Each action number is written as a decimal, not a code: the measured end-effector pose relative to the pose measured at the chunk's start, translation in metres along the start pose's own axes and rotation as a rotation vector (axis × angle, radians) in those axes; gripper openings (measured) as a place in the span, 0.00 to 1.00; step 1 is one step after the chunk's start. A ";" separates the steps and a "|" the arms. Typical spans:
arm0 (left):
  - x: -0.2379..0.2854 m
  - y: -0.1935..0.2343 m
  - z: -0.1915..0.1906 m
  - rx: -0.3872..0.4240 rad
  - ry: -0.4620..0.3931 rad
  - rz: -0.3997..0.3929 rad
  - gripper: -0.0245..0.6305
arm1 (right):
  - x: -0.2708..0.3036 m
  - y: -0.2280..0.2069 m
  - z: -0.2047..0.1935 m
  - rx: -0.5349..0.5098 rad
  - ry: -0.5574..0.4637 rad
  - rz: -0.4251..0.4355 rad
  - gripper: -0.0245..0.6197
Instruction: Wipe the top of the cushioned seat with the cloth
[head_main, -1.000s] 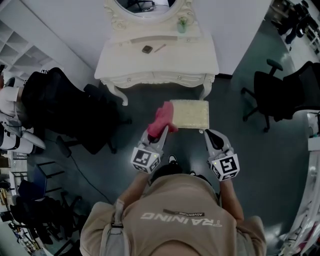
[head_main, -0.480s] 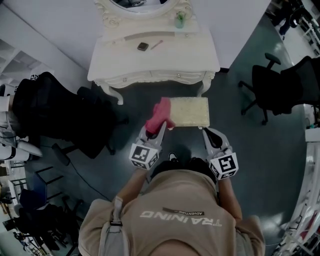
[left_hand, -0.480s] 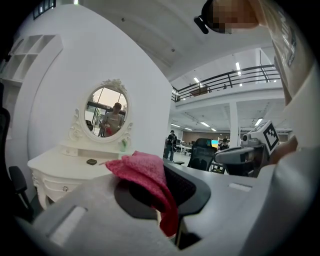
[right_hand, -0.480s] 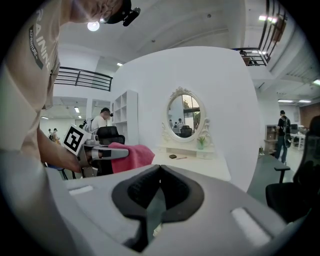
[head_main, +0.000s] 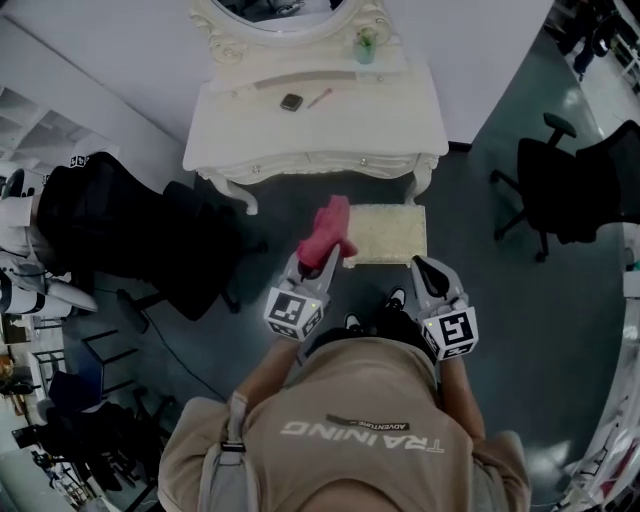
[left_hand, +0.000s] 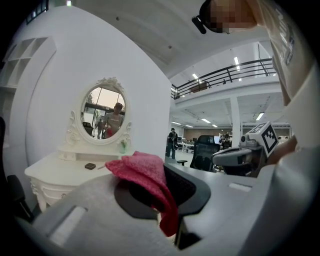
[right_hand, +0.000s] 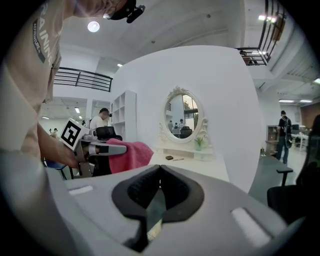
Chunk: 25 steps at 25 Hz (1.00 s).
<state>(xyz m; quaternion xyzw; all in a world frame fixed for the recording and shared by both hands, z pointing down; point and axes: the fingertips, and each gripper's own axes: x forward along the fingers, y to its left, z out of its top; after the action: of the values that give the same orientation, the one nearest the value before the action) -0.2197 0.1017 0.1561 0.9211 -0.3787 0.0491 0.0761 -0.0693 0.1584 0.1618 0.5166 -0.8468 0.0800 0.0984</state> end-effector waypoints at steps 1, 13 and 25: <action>0.006 0.003 0.002 0.001 0.003 0.013 0.10 | 0.005 -0.007 0.001 -0.001 -0.004 0.012 0.04; 0.093 -0.003 0.021 0.026 0.029 0.120 0.10 | 0.047 -0.117 0.020 0.001 -0.047 0.112 0.04; 0.142 -0.002 0.015 0.004 0.081 0.190 0.10 | 0.073 -0.176 -0.002 0.047 -0.001 0.171 0.04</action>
<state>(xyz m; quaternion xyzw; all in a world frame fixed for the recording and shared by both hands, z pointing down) -0.1170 0.0030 0.1619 0.8784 -0.4608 0.0940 0.0847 0.0551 0.0161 0.1878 0.4447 -0.8857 0.1079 0.0786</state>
